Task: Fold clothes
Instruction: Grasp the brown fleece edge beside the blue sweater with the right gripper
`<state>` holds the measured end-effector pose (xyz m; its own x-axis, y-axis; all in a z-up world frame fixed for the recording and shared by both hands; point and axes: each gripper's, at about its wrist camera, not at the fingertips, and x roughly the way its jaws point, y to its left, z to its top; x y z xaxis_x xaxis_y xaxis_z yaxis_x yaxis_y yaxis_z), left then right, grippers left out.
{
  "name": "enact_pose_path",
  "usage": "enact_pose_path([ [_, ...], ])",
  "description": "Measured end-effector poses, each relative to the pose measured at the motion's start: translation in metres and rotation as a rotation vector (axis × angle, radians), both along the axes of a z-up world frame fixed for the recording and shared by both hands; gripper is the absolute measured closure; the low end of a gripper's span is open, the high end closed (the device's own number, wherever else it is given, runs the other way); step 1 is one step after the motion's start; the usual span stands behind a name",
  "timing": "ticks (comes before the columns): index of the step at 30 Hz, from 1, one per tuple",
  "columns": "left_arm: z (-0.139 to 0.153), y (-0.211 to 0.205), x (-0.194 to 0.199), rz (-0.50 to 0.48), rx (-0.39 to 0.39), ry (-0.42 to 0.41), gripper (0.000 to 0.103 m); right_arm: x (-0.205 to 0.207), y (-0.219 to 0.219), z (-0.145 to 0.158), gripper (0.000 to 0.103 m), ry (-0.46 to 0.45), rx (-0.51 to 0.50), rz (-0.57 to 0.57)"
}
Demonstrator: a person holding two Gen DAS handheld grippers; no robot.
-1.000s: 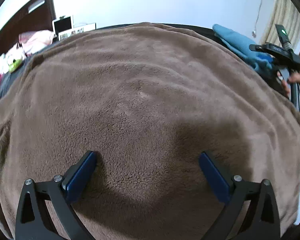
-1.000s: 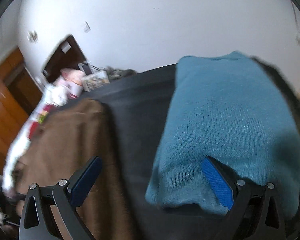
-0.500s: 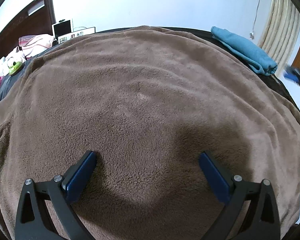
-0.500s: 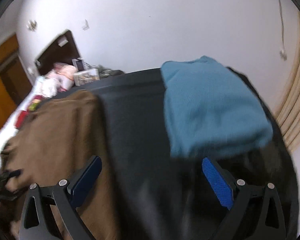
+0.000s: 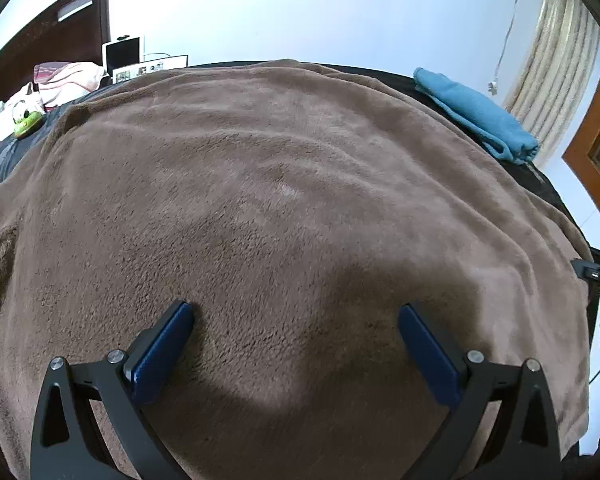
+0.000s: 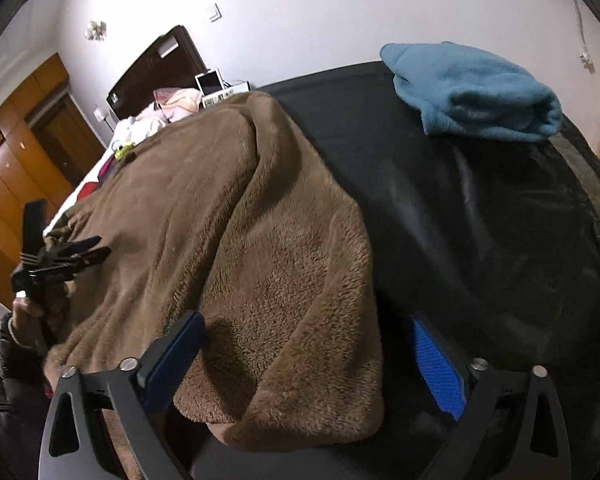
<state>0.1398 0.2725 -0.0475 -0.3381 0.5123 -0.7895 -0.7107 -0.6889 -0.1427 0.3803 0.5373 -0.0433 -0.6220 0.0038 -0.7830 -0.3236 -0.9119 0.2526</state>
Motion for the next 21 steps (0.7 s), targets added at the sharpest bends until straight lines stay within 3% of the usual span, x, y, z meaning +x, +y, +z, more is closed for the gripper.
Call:
enact_pose_path([
  [2, 0.000, -0.004, -0.001, -0.023, -0.001, 0.002, 0.000, -0.001, -0.007, -0.003, 0.036, -0.011, 0.010, 0.006],
  [6, 0.000, -0.008, -0.002, -0.028, -0.007, 0.006, 0.000, -0.005, -0.015, 0.000, 0.053, -0.028, 0.055, 0.006],
  [8, 0.000, -0.008, -0.001, -0.027, -0.007, 0.007, 0.000, -0.008, -0.017, 0.004, 0.067, -0.034, 0.085, -0.003],
  [11, 0.000, -0.008, -0.001, -0.027, -0.008, 0.008, 0.000, -0.012, -0.012, 0.023, 0.084, -0.029, 0.204, -0.057],
  [17, 0.000, -0.009, 0.000, -0.025, -0.003, 0.007, 0.000, -0.029, 0.013, 0.082, 0.089, 0.020, 0.548, -0.236],
  [21, 0.001, -0.010, -0.001, -0.025, -0.002, 0.006, 0.000, -0.052, 0.029, 0.119, 0.089, 0.041, 0.873, -0.353],
])
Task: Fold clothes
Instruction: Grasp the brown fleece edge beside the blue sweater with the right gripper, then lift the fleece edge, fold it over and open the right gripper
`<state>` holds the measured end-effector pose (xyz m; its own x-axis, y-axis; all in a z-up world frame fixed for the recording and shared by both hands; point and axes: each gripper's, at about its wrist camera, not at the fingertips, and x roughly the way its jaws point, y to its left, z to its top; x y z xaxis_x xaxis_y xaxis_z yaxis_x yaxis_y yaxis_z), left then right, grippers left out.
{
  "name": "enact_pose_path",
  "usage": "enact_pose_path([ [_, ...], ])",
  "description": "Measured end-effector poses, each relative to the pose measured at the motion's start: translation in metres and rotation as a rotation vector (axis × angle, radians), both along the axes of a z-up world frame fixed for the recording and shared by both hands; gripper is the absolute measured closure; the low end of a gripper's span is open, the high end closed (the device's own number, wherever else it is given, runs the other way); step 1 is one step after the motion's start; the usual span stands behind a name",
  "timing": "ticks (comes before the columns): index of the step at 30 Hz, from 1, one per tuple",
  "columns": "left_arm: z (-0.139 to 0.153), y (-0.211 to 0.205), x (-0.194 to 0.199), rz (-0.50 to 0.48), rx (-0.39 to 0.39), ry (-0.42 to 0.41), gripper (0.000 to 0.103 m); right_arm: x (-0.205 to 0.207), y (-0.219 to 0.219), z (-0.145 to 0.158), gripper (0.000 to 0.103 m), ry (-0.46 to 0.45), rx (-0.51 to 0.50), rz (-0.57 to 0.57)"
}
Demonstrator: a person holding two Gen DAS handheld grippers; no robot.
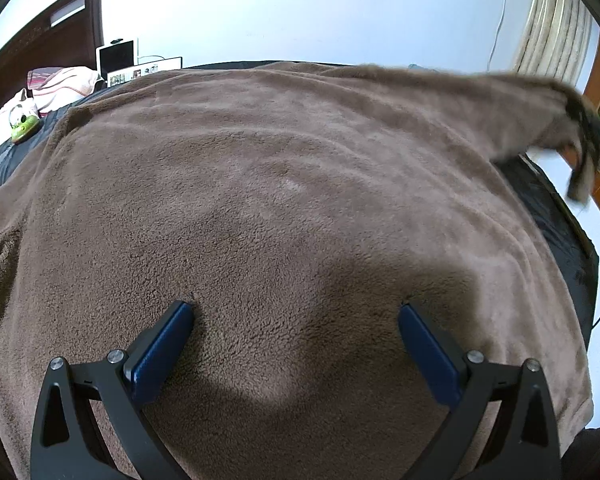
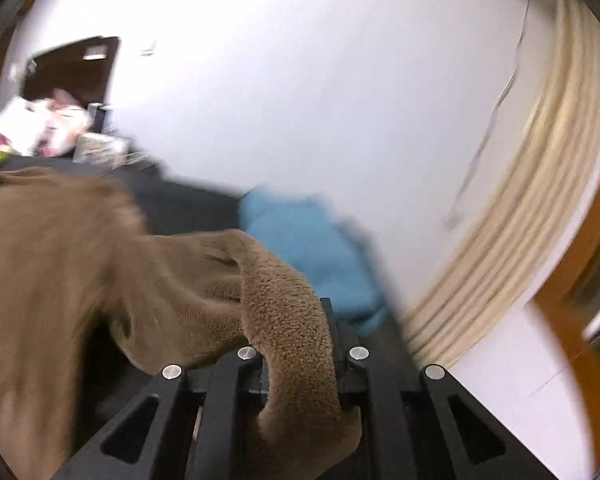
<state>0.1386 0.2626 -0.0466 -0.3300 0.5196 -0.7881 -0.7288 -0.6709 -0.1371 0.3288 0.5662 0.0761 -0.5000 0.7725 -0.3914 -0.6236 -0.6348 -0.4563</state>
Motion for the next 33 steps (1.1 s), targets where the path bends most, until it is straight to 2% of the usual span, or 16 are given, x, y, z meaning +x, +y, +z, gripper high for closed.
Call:
enact_pose_path([
  [3, -0.001, -0.002, -0.001, -0.001, 0.004, -0.002, 0.000, -0.023, 0.022, 0.021, 0.089, 0.022, 0.096, -0.058],
  [6, -0.001, -0.003, -0.003, -0.001, 0.007, -0.004, 0.000, -0.051, 0.036, 0.017, 0.089, -0.015, 0.204, -0.105],
  [8, -0.002, -0.003, -0.003, -0.002, 0.006, -0.003, 0.000, -0.067, 0.046, 0.006, 0.088, -0.051, 0.150, -0.084],
  [12, -0.003, -0.003, -0.003, -0.002, 0.001, 0.000, 0.000, -0.076, 0.067, -0.017, 0.084, -0.091, -0.071, -0.036],
  [13, -0.003, -0.002, -0.003, -0.002, 0.000, 0.001, 0.000, -0.073, 0.072, -0.022, 0.075, -0.089, -0.108, -0.041],
  [14, -0.003, -0.002, -0.004, -0.002, -0.002, 0.001, 0.000, -0.069, 0.077, -0.027, 0.053, -0.085, -0.142, -0.048],
  [16, -0.003, -0.003, -0.005, -0.003, -0.004, 0.002, 0.000, -0.060, 0.084, -0.029, 0.014, -0.071, -0.185, -0.059],
  [19, -0.003, -0.003, -0.006, -0.002, -0.003, 0.001, 0.000, -0.052, 0.086, -0.021, 0.014, -0.051, -0.214, -0.089],
  [22, -0.003, -0.001, -0.004, 0.001, -0.011, -0.003, 0.000, -0.053, 0.070, -0.010, 0.014, -0.046, -0.205, -0.087],
  [25, 0.004, 0.003, -0.005, -0.014, -0.056, -0.082, 0.000, -0.060, 0.044, 0.000, 0.014, -0.044, -0.183, -0.045],
  [28, 0.025, -0.009, -0.009, -0.049, 0.018, -0.223, 0.000, -0.074, 0.019, 0.010, 0.014, -0.054, -0.150, 0.019],
  [30, 0.043, -0.023, -0.014, -0.054, 0.062, -0.263, 0.000, -0.086, 0.002, 0.014, 0.014, -0.077, -0.125, 0.060],
  [33, 0.066, -0.042, -0.024, 0.001, 0.074, -0.205, 0.000, -0.102, -0.009, 0.013, 0.014, -0.122, -0.052, 0.065],
])
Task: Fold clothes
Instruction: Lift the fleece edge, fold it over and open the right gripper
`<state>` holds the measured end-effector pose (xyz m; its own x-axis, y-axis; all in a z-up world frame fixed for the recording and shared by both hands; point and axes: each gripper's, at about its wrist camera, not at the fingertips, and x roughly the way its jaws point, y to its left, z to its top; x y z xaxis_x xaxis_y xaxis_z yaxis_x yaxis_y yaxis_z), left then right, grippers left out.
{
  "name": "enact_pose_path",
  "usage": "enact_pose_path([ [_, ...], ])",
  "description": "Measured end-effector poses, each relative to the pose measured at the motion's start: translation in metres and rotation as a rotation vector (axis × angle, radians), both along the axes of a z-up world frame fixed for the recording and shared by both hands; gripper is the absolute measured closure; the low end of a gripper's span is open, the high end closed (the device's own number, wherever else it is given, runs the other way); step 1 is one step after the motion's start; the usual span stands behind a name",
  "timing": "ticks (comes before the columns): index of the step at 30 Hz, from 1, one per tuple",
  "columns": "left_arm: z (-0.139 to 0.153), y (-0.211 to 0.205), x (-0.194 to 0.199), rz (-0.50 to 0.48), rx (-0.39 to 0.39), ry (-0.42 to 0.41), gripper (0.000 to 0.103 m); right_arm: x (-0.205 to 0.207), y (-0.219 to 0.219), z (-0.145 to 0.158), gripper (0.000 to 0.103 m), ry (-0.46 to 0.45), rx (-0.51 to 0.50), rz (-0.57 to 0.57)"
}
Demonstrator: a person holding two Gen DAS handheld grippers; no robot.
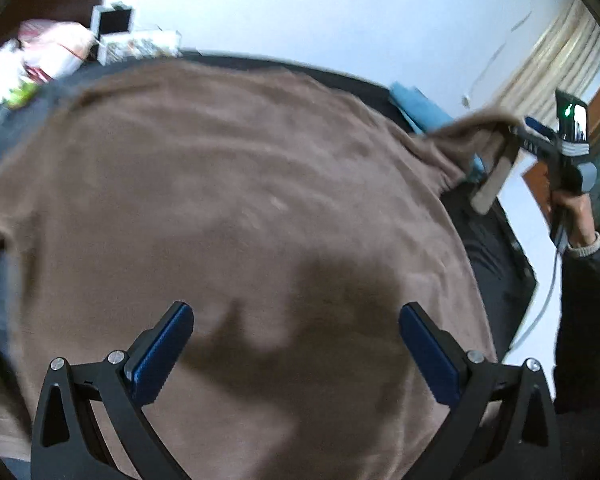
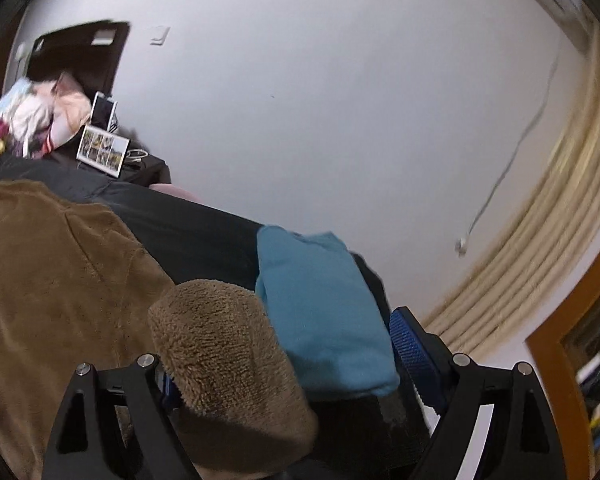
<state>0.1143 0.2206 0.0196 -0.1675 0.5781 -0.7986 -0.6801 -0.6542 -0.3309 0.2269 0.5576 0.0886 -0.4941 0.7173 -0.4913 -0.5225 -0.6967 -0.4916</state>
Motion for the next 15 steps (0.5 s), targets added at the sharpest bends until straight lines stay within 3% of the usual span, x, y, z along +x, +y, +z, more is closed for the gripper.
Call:
enact_pose_path([
  [2, 0.014, -0.012, -0.009, 0.046, -0.001, 0.044, 0.000, -0.007, 0.003, -0.005, 0.014, -0.032, 0.048, -0.031],
  [5, 0.019, -0.023, -0.029, 0.101, 0.058, -0.004, 0.000, -0.008, 0.031, -0.012, 0.014, -0.070, 0.023, -0.114],
  [10, 0.011, -0.007, -0.058, 0.136, 0.113, -0.086, 0.000, 0.028, 0.095, -0.023, 0.014, -0.075, -0.242, -0.225],
  [15, -0.004, 0.024, -0.086, 0.147, 0.086, -0.103, 0.000, 0.078, 0.137, -0.021, 0.014, 0.011, -0.485, -0.283],
])
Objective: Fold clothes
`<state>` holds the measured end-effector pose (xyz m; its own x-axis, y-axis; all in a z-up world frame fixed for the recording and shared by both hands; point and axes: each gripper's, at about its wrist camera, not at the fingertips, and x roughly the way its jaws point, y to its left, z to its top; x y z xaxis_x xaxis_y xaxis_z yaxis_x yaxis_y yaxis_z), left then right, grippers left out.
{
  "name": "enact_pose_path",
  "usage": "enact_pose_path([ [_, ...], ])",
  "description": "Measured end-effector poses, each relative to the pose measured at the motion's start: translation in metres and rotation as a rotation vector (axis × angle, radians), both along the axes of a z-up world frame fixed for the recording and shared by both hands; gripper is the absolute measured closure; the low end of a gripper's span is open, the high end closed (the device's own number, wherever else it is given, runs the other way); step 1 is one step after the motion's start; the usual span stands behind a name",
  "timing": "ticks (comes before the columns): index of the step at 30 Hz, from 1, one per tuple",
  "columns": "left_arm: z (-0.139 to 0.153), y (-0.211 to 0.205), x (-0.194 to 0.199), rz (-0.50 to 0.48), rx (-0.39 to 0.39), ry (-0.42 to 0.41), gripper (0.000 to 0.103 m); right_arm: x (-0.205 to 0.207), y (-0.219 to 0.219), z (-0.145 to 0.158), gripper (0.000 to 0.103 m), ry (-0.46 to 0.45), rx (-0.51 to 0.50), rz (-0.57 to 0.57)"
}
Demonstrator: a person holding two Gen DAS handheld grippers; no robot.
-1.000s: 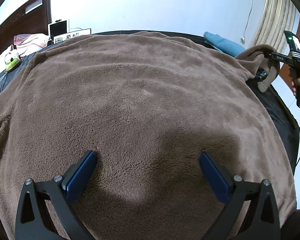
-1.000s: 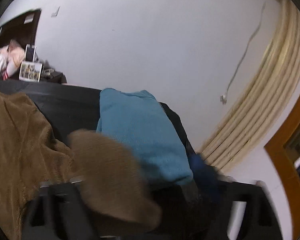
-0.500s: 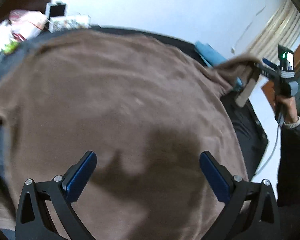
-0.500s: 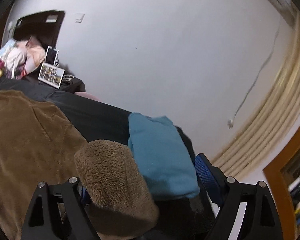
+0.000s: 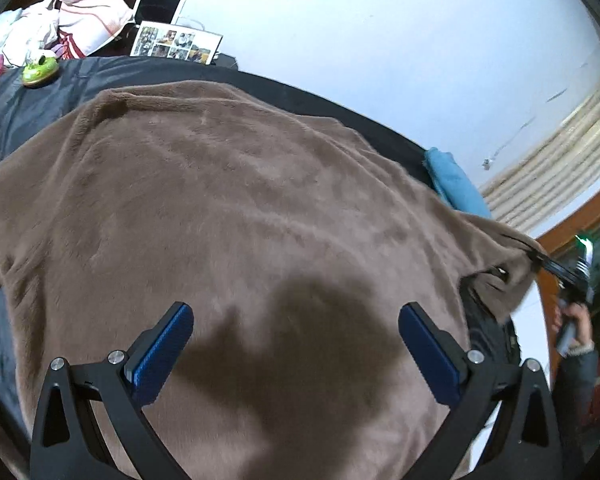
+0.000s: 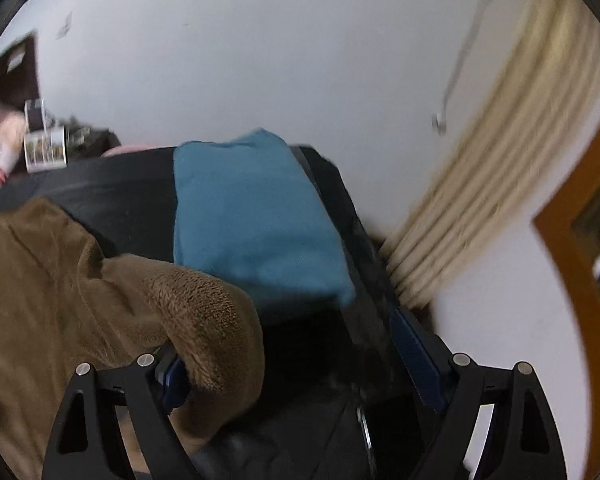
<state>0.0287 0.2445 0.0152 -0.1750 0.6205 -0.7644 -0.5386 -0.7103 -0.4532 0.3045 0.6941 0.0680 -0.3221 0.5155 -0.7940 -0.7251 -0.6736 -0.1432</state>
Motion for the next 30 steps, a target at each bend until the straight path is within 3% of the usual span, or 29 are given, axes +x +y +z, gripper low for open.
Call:
enact_pose_path([
  [5, -0.031, 0.007, -0.014, 0.062, -0.060, 0.024, 0.000, 0.029, 0.010, 0.012, 0.014, 0.184, -0.215, 0.012],
  [8, -0.046, 0.003, -0.015, 0.073, -0.057, 0.016, 0.000, 0.033, 0.011, 0.020, 0.014, 0.314, -0.314, 0.018],
  [10, -0.052, -0.001, -0.015, 0.084, -0.041, 0.014, 0.000, 0.027, 0.005, 0.025, 0.014, 0.352, -0.317, -0.003],
  [14, -0.051, -0.003, -0.008, 0.086, -0.037, 0.060, 0.000, -0.030, -0.033, 0.030, 0.014, 0.397, -0.358, 0.143],
  [22, -0.056, -0.003, 0.017, 0.088, -0.113, 0.217, 0.000, -0.194, -0.131, -0.002, 0.014, 0.394, -0.577, 0.456],
  [27, -0.056, -0.018, 0.017, 0.118, -0.073, 0.203, 0.000, -0.283, -0.171, -0.049, 0.014, 0.259, -0.592, 0.500],
  [30, -0.055, -0.024, 0.015, 0.128, -0.041, 0.189, 0.000, -0.313, -0.172, -0.081, 0.014, 0.182, -0.568, 0.478],
])
